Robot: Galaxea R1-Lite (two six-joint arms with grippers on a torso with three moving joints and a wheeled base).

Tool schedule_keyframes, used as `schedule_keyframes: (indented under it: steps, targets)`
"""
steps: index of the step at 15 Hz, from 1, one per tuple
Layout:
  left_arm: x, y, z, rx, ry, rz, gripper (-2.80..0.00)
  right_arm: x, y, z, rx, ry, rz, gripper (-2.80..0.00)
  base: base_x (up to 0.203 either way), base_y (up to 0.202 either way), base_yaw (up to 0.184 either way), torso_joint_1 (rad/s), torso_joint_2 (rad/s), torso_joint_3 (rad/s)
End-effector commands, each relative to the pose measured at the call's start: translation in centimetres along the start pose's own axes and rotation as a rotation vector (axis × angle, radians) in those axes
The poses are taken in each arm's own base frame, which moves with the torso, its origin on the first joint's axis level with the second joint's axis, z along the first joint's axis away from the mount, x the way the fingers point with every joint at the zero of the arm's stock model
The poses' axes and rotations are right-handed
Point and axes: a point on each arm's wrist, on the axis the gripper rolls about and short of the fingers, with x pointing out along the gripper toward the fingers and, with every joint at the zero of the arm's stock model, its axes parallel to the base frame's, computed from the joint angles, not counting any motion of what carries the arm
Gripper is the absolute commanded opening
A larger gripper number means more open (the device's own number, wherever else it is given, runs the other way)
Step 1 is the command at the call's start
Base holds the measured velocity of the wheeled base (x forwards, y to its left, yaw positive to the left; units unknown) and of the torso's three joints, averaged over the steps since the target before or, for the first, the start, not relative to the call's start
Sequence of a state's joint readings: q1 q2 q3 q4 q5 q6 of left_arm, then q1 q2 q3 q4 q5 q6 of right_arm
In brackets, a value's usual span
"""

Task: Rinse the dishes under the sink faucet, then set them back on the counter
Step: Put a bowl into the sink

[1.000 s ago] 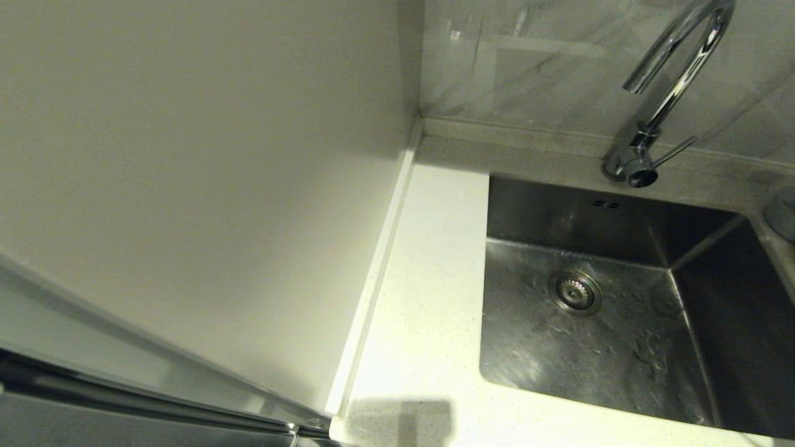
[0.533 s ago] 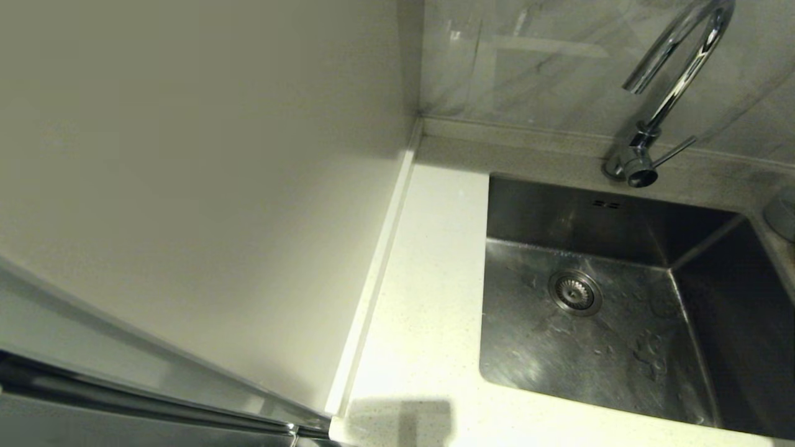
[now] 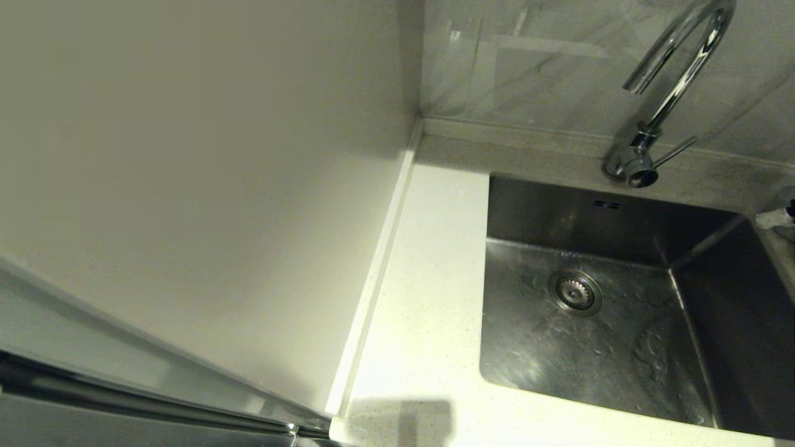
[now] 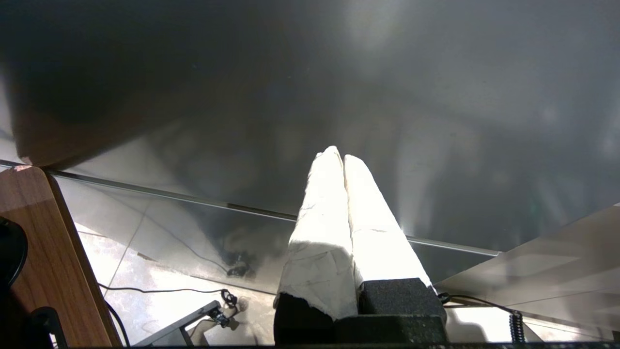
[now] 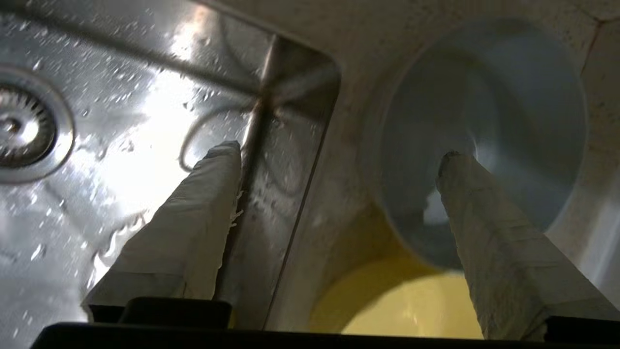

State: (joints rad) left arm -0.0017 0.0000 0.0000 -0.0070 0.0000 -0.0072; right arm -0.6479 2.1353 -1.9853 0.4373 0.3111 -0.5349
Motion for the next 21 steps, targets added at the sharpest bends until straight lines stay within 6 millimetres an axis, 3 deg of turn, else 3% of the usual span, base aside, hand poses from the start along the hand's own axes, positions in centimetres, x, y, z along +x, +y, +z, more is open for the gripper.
schedule_keyframes:
  steps: [1,3,4,15,19,21]
  targets:
    - [0.0,0.0,-0.1,0.0,0.002,0.0,-2.8,2.2,-0.2,-1.0,0.018,0.002,0.004,0.0,0.0,0.0,0.0,0.0,0.0,0.0]
    - [0.0,0.0,-0.1,0.0,0.002,0.0,-2.8,2.9,-0.4,-1.1,0.035,0.0,-0.016,0.0,0.0,0.0,0.0,0.0,0.0,0.0]
    - [0.0,0.0,-0.1,0.0,0.002,0.0,-2.8,2.9,-0.4,-1.2,0.035,0.008,-0.031,-2.8,0.0,0.0,0.0,0.0,0.0,0.0]
    - [0.0,0.0,-0.1,0.0,0.002,0.0,-2.8,0.8,-0.4,0.1,0.082,-0.063,0.016,-2.8,0.0,0.0,0.0,0.0,0.0,0.0]
    - [0.0,0.0,-0.1,0.0,0.002,0.0,-2.8,0.1,-0.3,0.6,0.123,-0.131,0.118,-2.8,0.0,0.0,0.0,0.0,0.0,0.0]
    - [0.0,0.0,-0.1,0.0,0.002,0.0,-2.8,-1.4,-0.8,0.7,0.133,-0.184,0.189,-2.8,0.0,0.0,0.0,0.0,0.0,0.0]
